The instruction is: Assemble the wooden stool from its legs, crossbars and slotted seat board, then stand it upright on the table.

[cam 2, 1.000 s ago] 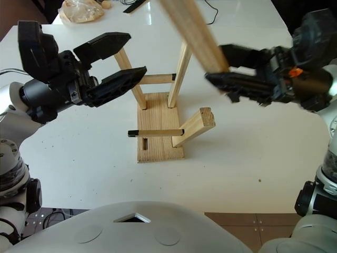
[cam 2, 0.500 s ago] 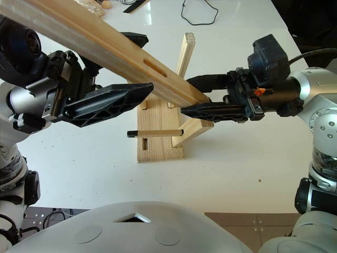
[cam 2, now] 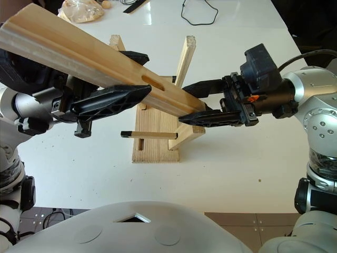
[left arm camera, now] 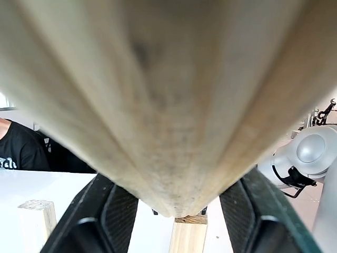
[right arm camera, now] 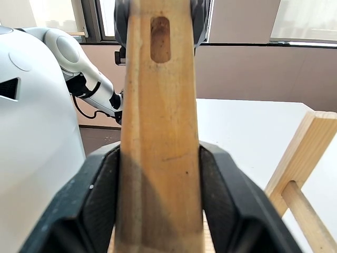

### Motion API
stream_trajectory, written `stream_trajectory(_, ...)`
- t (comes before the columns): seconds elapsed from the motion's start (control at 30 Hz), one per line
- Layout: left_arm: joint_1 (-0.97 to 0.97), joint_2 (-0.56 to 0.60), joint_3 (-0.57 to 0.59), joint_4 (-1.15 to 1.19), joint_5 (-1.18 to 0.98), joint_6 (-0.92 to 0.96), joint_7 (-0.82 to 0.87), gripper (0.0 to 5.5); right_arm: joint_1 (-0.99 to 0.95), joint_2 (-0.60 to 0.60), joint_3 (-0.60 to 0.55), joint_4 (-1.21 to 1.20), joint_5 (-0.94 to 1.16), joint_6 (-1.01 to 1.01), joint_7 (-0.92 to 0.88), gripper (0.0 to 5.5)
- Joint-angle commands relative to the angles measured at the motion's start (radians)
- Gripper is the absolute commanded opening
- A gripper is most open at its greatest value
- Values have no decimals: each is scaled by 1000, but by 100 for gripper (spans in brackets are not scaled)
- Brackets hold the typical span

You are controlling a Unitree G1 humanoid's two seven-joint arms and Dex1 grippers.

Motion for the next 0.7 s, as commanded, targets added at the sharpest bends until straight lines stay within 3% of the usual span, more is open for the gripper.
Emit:
stream_trajectory(0.03, 24, 27, -21, -8, 19, 15, -49, 204, -18, -10, 8, 12, -41, -13, 1, 207)
stream_trajectory(0.17, 32, 28, -23, 7, 26, 2, -61, 204, -36, 4, 15, 21, -56, -18, -26, 207)
stream_trajectory(0.2, 32, 26, -23, 12, 27, -1, -61, 204, -37, 5, 16, 23, -60, -18, -28, 243)
stream_trajectory(0.33, 20, 11, -18, 40, 23, -20, -45, 204, -39, 6, 20, 25, -65, -19, -26, 303)
stream_trajectory(0.7, -43, -29, 38, 127, 14, -63, 17, 204, -51, 23, 0, 68, -74, -32, -41, 306)
